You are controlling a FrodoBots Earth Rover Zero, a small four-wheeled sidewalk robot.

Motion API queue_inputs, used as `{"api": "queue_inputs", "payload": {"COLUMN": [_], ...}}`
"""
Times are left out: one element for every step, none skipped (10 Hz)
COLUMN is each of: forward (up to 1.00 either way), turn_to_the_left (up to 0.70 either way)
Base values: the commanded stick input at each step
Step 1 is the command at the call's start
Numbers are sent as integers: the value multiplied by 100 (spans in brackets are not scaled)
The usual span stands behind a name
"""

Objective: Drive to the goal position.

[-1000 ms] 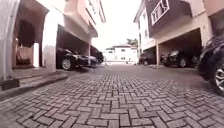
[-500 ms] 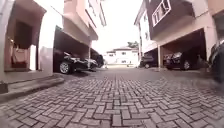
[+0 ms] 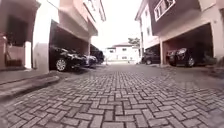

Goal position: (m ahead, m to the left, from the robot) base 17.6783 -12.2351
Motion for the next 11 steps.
{"api": "queue_inputs", "payload": {"forward": [69,69,69,69,69,69,69,69,69,69,69], "turn_to_the_left": [-18,-24,3,3,3,3,3,3,3,3,3]}}
